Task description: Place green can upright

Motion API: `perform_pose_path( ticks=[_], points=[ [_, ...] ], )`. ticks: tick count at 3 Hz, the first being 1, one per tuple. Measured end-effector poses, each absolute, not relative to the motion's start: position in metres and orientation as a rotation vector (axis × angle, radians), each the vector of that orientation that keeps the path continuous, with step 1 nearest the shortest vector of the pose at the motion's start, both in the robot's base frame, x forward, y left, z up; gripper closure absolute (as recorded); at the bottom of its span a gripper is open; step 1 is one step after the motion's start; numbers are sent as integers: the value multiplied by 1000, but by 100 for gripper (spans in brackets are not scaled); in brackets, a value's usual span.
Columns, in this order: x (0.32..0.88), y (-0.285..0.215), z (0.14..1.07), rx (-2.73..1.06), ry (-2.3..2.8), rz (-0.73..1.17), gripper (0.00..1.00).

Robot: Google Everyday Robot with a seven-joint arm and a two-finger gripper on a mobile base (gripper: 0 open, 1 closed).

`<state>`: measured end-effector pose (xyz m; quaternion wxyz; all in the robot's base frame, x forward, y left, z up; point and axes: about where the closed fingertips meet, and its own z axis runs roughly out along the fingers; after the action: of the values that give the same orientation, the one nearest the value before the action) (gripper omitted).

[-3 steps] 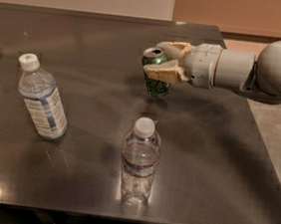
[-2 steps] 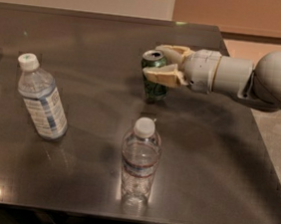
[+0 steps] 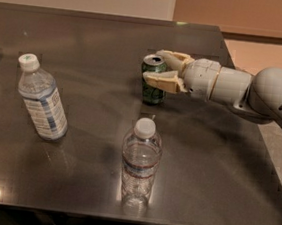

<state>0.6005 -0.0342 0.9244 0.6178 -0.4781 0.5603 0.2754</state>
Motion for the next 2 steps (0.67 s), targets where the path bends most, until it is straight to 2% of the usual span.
perform_pose_path(
  ticks=[1, 2],
  points=[
    [600, -35, 919, -1071, 1267, 642, 12],
    [600, -32, 919, -1074, 1264, 645, 0]
  ],
)
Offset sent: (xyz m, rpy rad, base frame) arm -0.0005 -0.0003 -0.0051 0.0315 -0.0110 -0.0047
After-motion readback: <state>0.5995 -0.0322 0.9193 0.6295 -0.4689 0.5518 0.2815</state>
